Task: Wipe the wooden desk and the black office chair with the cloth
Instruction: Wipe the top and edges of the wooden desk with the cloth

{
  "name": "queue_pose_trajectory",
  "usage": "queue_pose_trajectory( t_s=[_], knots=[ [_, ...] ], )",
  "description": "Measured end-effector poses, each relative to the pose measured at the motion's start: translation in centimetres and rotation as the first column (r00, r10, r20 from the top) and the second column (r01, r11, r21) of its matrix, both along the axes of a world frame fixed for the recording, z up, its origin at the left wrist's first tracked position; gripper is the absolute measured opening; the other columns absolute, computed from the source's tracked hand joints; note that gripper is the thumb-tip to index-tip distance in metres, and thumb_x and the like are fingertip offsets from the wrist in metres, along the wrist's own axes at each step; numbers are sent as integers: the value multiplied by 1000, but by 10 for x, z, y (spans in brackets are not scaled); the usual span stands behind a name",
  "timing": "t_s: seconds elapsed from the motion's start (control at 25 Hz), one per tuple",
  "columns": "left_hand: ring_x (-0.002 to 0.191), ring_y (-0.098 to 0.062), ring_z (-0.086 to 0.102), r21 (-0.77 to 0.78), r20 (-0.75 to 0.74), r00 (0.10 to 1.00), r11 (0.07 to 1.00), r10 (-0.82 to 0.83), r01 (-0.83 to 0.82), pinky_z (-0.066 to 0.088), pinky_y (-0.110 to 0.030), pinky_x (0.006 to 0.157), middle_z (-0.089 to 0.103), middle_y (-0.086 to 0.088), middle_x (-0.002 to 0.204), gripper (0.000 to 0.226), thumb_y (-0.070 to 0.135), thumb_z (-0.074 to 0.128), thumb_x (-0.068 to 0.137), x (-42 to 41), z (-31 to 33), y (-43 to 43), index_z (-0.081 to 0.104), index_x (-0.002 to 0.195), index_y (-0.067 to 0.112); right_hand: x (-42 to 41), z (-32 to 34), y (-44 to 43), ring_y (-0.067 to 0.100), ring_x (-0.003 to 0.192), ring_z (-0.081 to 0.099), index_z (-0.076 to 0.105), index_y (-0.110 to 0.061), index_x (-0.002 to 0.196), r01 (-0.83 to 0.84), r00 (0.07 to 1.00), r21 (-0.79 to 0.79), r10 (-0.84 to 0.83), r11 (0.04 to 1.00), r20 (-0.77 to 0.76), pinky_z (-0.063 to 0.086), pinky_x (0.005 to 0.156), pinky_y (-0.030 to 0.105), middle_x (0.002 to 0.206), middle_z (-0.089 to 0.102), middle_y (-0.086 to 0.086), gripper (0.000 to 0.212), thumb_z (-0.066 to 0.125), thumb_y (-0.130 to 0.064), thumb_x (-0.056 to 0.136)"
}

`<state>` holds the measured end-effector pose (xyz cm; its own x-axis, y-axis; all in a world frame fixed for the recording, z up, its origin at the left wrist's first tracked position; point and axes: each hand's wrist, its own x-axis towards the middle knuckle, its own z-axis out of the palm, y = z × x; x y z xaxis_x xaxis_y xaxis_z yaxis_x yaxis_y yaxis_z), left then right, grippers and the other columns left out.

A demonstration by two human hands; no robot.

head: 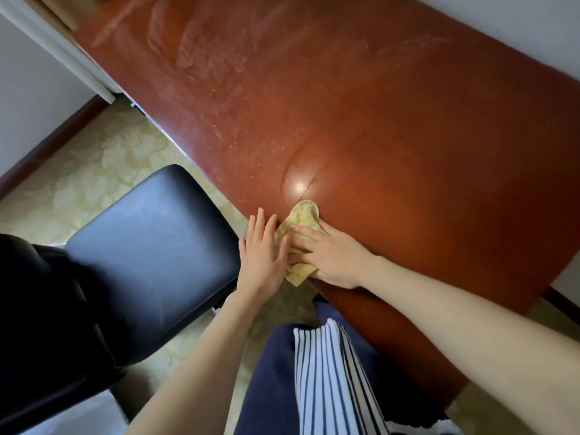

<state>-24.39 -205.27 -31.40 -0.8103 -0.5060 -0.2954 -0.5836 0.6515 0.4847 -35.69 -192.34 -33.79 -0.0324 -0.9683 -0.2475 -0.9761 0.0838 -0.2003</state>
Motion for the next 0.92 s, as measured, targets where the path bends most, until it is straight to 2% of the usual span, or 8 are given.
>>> queue_pose_trajectory(
  t_s=[0.16, 0.32, 0.44, 0.52, 0.6, 0.68, 0.76, 0.92],
  knots=[
    [146, -16, -5, -24, 0, 991, 991, -135, 135, -2, -39, 117, 4, 0, 160, 52, 37, 33, 101, -19, -4, -24, 25, 148, 17, -21, 0, -2, 16, 146, -3, 18, -36, 149, 44, 999, -8, -44, 999, -11, -2, 117, 43, 159, 8, -8, 55, 38, -36, 97],
    [146, -15, -7, 7, -18, 957, 957, -290, 290, -6, -38, 116, 4, 3, 160, 51, 35, 32, 101, -40, -4, -49, 24, 149, 20, -45, 1, 4, 14, 145, -10, 1, -43, 148, 361, 933, 40, -360, 932, -26, 2, 119, 44, 158, -4, -12, 70, 45, -31, 95],
    [146, -14, -7, -8, -26, 893, 893, -450, 450, -7, -38, 116, 5, 4, 160, 51, 36, 32, 101, -57, 0, -71, 24, 149, 20, -42, 1, 5, 11, 144, -17, -7, -47, 145, 668, 745, 43, -667, 743, -26, -1, 118, 41, 158, -7, -14, 71, 43, -32, 96],
    [146, -13, -7, -18, -27, 827, 828, -561, 561, -8, -38, 115, 5, 4, 160, 51, 36, 33, 101, -69, 3, -84, 24, 149, 21, -21, 0, -9, 13, 144, -18, -10, -46, 144, 825, 564, 1, -825, 564, -26, -3, 117, 42, 158, -8, -14, 67, 37, -37, 98],
    [146, -15, -8, -28, -19, 749, 749, -662, 662, -7, -39, 115, 3, 3, 160, 51, 35, 34, 101, -81, 3, -92, 24, 148, 21, 6, -3, -26, 15, 144, -18, -7, -44, 146, 926, 377, -32, -926, 377, 5, -2, 116, 44, 159, -6, -12, 63, 35, -40, 99],
    [146, -16, -9, -24, -16, 686, 686, -727, 727, -7, -39, 115, 1, 2, 160, 50, 34, 34, 101, -92, 3, -93, 25, 148, 20, 32, -5, -35, 18, 144, -17, 1, -42, 147, 949, 312, -49, -950, 311, 25, 2, 117, 47, 159, -1, -9, 62, 38, -39, 98],
    [146, -16, -10, -7, -18, 637, 637, -771, 771, -8, -39, 115, 0, 2, 160, 50, 33, 34, 101, -102, 3, -88, 25, 148, 19, 58, 0, -29, 21, 146, -8, 14, -38, 149, 937, 346, -67, -938, 344, 22, 12, 117, 49, 159, 9, -4, 62, 44, -36, 94],
    [146, -18, -13, -60, 26, 574, 572, -819, 818, -11, -44, 114, -3, 1, 160, 52, 35, 34, 101, -116, 0, -64, 23, 149, 19, 103, 12, 12, 29, 140, 28, 42, -27, 142, 869, 492, -46, -870, 492, -4, 35, 106, 49, 150, 36, 0, 76, 75, -29, 73]
  ],
)
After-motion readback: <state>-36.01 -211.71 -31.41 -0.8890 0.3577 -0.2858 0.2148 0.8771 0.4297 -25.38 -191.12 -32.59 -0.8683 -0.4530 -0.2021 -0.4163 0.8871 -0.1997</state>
